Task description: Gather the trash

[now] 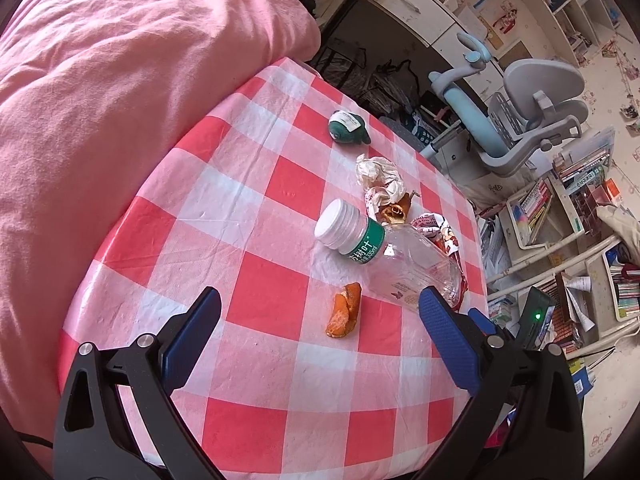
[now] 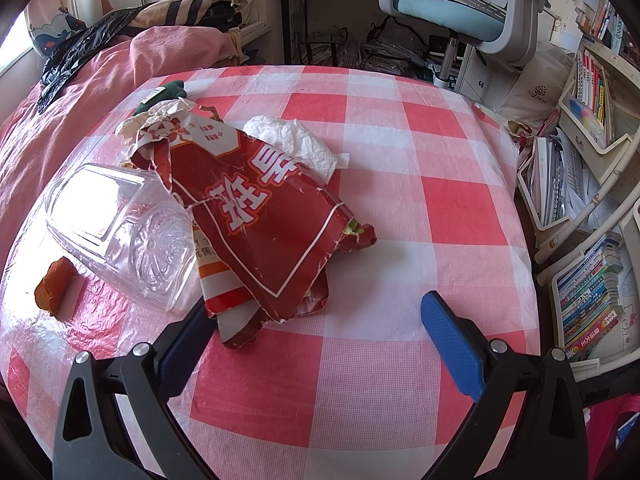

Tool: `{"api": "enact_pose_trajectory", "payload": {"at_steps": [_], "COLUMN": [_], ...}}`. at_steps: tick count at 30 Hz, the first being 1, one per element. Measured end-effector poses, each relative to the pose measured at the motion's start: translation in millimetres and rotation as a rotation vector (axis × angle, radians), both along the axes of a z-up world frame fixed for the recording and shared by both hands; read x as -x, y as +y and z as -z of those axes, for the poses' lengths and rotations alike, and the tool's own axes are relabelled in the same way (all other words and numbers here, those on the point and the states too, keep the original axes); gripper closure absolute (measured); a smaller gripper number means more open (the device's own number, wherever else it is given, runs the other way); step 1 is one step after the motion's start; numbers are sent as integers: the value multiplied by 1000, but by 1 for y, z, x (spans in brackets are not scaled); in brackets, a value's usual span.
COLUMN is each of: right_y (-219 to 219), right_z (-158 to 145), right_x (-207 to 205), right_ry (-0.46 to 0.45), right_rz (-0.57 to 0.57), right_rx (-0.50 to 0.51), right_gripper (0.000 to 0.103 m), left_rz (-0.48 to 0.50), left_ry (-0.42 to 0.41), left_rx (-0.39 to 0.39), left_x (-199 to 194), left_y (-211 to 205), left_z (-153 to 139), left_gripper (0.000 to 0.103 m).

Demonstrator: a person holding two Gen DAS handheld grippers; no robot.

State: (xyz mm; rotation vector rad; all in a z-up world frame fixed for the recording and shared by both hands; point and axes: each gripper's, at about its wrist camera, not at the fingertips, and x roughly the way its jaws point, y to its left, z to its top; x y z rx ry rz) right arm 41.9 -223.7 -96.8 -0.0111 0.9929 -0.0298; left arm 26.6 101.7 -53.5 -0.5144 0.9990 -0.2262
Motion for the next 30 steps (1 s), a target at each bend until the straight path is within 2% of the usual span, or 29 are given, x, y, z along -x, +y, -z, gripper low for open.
{"api": "enact_pose_trajectory", "payload": {"at_steps": [9,30], "right_y": [0,0], "right_z": [0,0], "right_x": [0,0], "right_ry": [0,0], "right_rz": [0,0], "right_rx": [0,0], "right_gripper": [7,7], "left_rz": [31,33], "left_ry": [-15,-17], "left_rx": [-12,1], "left_x": [1,2], "left_y": [-7,-5], "left_z": [-1,-1], "left_gripper": [8,8]}}
